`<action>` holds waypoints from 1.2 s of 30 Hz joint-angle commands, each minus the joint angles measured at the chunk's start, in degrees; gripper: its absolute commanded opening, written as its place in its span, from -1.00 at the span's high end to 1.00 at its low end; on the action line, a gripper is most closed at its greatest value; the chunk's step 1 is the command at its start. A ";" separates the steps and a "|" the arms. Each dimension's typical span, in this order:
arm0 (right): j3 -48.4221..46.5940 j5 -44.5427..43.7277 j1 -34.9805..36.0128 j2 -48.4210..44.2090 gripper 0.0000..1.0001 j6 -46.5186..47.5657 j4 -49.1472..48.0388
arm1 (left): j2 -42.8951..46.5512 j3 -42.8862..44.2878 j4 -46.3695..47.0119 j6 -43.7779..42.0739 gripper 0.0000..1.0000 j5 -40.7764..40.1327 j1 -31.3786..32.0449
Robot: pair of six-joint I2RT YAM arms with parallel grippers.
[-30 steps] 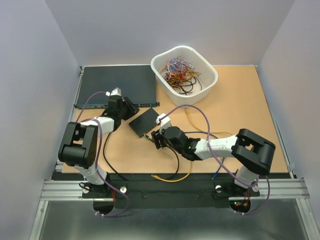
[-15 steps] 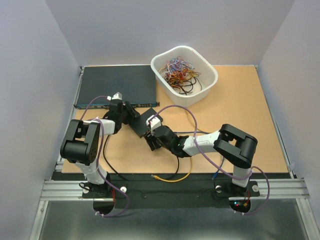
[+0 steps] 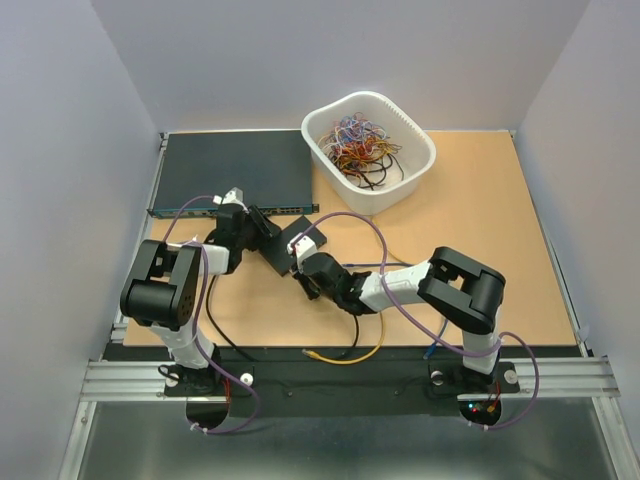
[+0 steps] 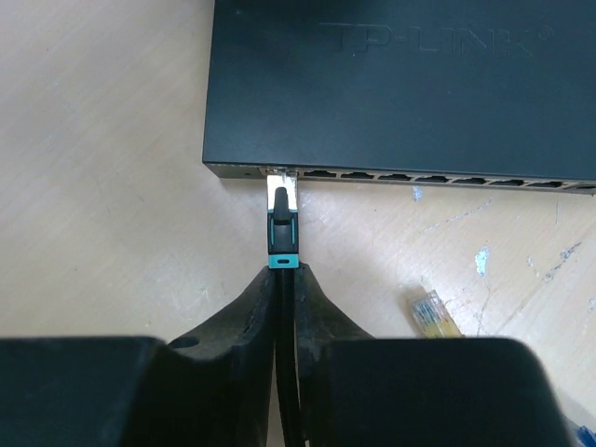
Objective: Insert the plug into the switch port
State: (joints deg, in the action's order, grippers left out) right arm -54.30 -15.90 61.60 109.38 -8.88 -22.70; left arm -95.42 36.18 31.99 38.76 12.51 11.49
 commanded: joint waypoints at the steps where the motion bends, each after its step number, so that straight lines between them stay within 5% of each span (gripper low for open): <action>1: -0.63 -4.22 -0.17 0.39 0.80 0.36 -0.50 | -1.26 -4.01 0.79 1.23 -0.06 5.06 0.20; 6: 1.39 -5.98 -0.17 0.04 0.99 0.10 -2.35 | -1.35 -7.62 3.78 2.89 -0.06 7.78 1.78; 22: 2.19 -3.53 -0.08 3.38 0.99 5.36 -12.80 | -10.93 -13.42 18.80 6.32 -0.04 13.67 9.69; 28: -2.30 -2.38 -0.26 6.98 0.99 7.31 -13.34 | -11.99 -14.12 19.52 6.24 -0.04 14.12 10.13; 36: 3.06 1.65 0.18 4.00 0.88 0.72 -12.99 | -10.85 -12.19 17.94 6.24 -0.04 14.82 9.96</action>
State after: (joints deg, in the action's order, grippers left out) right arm -53.36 -18.13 62.13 113.60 -5.28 -34.74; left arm -103.42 26.30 68.01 44.80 23.46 21.39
